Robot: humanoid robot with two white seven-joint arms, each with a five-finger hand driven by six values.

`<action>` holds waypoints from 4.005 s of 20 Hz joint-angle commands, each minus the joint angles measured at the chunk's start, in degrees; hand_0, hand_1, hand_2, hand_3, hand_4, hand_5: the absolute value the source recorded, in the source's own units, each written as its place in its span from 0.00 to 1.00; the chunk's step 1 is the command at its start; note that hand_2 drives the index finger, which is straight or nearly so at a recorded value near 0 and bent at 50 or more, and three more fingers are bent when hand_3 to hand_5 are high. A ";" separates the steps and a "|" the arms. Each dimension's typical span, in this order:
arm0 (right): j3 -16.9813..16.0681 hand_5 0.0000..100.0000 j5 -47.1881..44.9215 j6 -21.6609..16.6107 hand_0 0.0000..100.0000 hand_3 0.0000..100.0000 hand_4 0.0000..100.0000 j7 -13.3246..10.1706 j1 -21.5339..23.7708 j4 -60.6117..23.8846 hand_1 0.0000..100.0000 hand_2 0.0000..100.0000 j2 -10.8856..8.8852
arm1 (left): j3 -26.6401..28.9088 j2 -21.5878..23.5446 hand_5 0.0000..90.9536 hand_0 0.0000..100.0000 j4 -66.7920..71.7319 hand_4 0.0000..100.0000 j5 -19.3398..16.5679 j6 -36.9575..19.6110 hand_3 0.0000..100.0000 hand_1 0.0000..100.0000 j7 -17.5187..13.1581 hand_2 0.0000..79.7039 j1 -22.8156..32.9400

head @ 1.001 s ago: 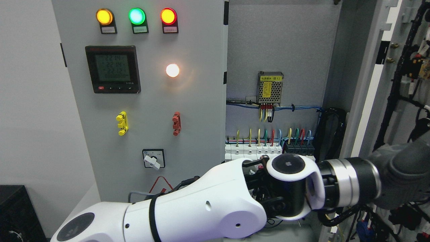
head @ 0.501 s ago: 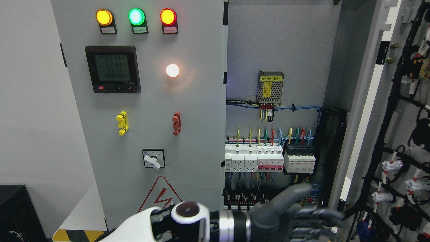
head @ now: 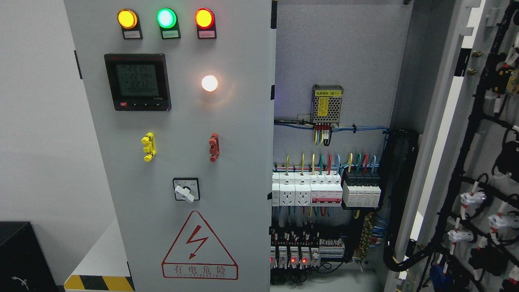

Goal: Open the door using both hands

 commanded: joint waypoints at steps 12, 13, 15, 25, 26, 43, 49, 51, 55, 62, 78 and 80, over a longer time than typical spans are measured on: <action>0.00 0.00 0.00 0.01 0.00 0.00 0.00 -0.04 0.00 0.02 0.00 0.00 -0.02 | 43.15 -33.28 0.00 0.00 84.86 0.00 -24.78 -22.68 0.00 0.00 11.36 0.00 7.45; 0.00 0.00 0.00 0.01 0.00 0.00 0.00 -0.04 0.00 -0.06 0.00 0.00 -0.02 | 45.79 -33.89 0.00 0.00 84.68 0.00 -26.54 -20.04 0.00 0.00 11.36 0.00 7.45; 0.00 0.00 0.00 0.01 0.00 0.00 0.00 -0.04 0.00 0.02 0.00 0.00 -0.02 | 50.37 -34.33 0.00 0.00 83.37 0.00 -27.70 -17.56 0.00 0.00 11.28 0.00 7.36; 0.00 0.00 0.00 0.01 0.00 0.00 0.00 -0.04 0.00 0.02 0.00 0.00 -0.02 | 53.54 -34.95 0.00 0.00 81.43 0.00 -26.91 -11.75 0.00 0.00 11.28 0.00 7.10; 0.00 0.00 0.00 0.01 0.00 0.00 0.00 -0.04 0.00 0.02 0.00 0.00 0.06 | 53.73 -34.95 0.00 0.00 81.52 0.00 -27.26 -11.66 0.00 0.00 11.19 0.00 6.92; 0.44 0.00 0.00 -3.85 0.00 0.00 0.00 0.05 3.23 -17.13 0.00 0.00 -0.55 | 50.13 -34.95 0.00 0.00 81.34 0.00 -35.00 -16.49 0.00 0.00 14.89 0.00 6.66; 0.96 0.00 0.00 -14.04 0.00 0.00 0.00 -0.04 17.29 -69.51 0.00 0.00 -1.69 | 49.51 -35.03 0.00 0.00 80.82 0.00 -34.39 -16.41 0.00 0.00 14.53 0.00 6.57; 4.63 0.00 0.00 -15.37 0.00 0.00 0.00 -0.04 23.52 -83.41 0.00 0.00 -3.88 | 47.85 -34.95 0.00 0.00 81.08 0.00 -34.21 -16.41 0.00 0.00 14.53 0.00 5.96; 11.59 0.00 0.00 -17.74 0.00 0.00 0.00 -0.12 32.59 -100.14 0.00 0.00 -7.40 | 44.59 -35.04 0.00 0.00 80.82 0.00 -34.21 -16.32 0.00 0.00 14.53 0.00 4.90; 17.83 0.00 -0.35 -20.56 0.00 0.00 0.00 -0.12 32.35 -111.84 0.00 0.00 -13.56 | 44.68 -35.39 0.00 0.00 80.73 0.00 -34.30 -16.32 0.00 0.00 14.53 0.00 4.90; 20.66 0.00 -8.49 -20.83 0.00 0.00 0.00 -0.74 -4.72 -113.98 0.00 0.00 -8.21 | 44.77 -37.06 0.00 0.00 80.11 0.00 -34.30 -16.32 0.00 0.00 14.53 0.00 4.81; 19.17 0.00 -12.73 -15.76 0.00 0.00 0.00 -0.74 -9.38 -112.83 0.00 0.00 -6.10 | 44.77 -37.06 0.00 0.00 80.02 0.00 -34.30 -16.32 0.00 0.00 14.53 0.00 4.81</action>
